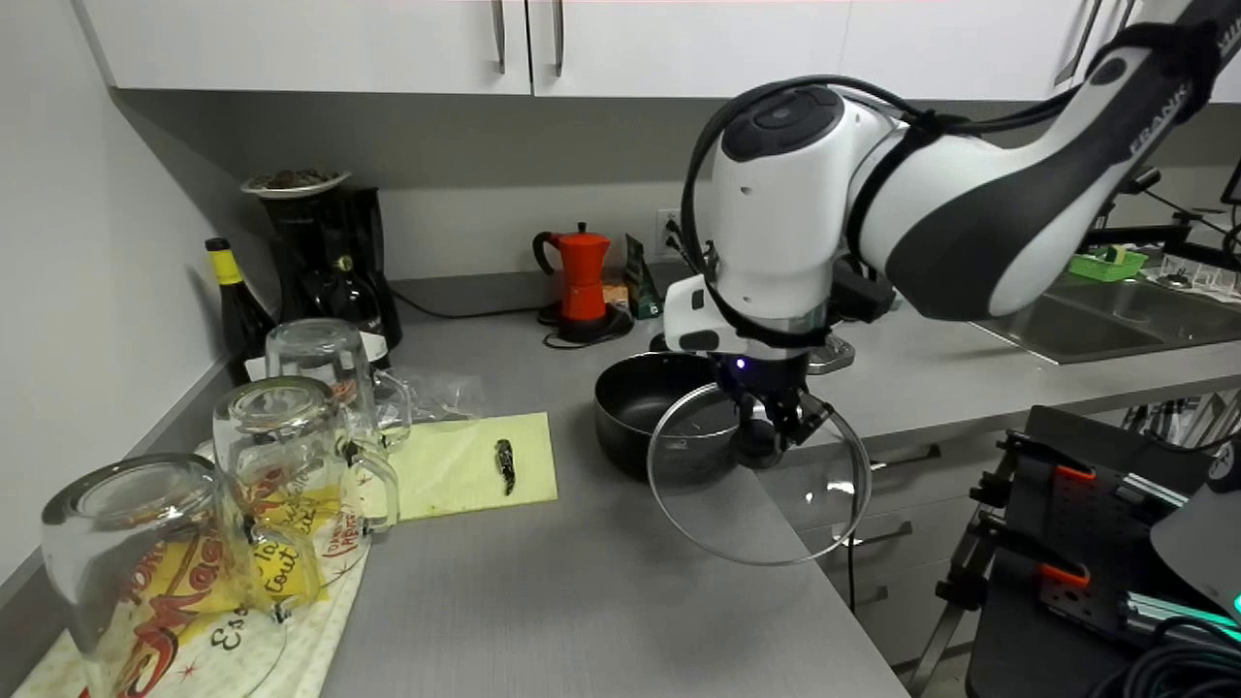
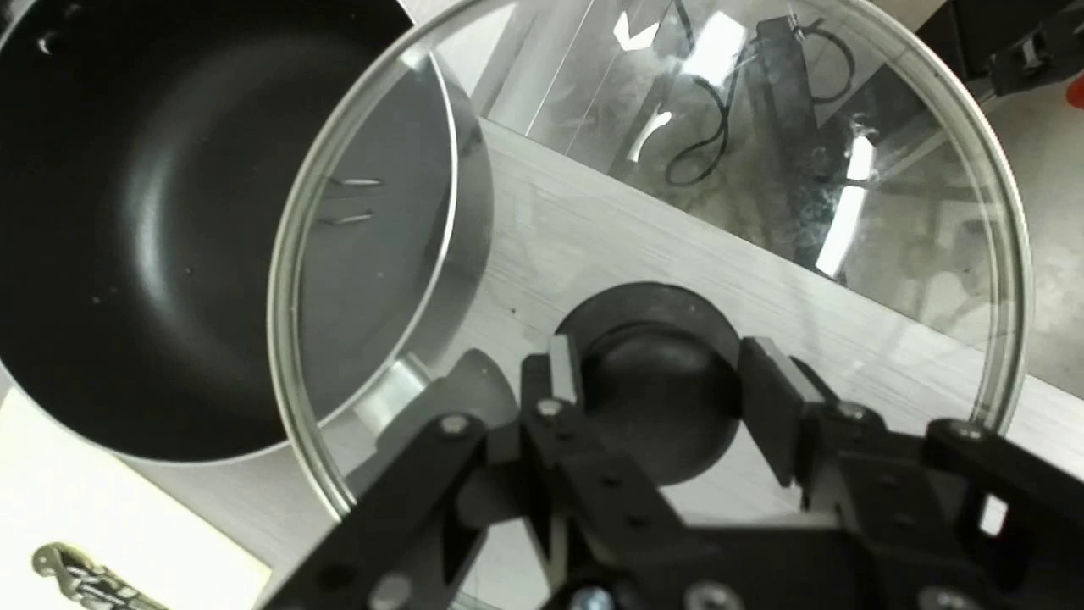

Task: Remove the glass lid from the black pot and put it on the counter

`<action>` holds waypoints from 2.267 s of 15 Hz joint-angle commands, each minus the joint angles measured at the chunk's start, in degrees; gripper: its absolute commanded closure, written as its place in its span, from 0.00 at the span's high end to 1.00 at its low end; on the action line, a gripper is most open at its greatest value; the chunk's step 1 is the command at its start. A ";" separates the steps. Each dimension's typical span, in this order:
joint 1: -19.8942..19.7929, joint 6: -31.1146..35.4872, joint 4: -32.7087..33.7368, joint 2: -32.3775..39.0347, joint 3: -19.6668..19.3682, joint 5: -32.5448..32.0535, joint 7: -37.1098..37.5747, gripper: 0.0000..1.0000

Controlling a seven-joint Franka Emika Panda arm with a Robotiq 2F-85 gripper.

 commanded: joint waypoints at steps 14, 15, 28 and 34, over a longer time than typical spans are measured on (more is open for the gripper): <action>5.50 8.71 -3.60 3.21 5.96 -6.45 0.76 0.24; 5.42 9.55 -3.47 3.90 6.20 -5.90 0.16 0.24; 2.47 20.48 -1.31 12.30 6.56 -1.64 -5.13 0.24; 0.79 23.34 -1.30 13.80 6.57 2.81 -8.52 0.24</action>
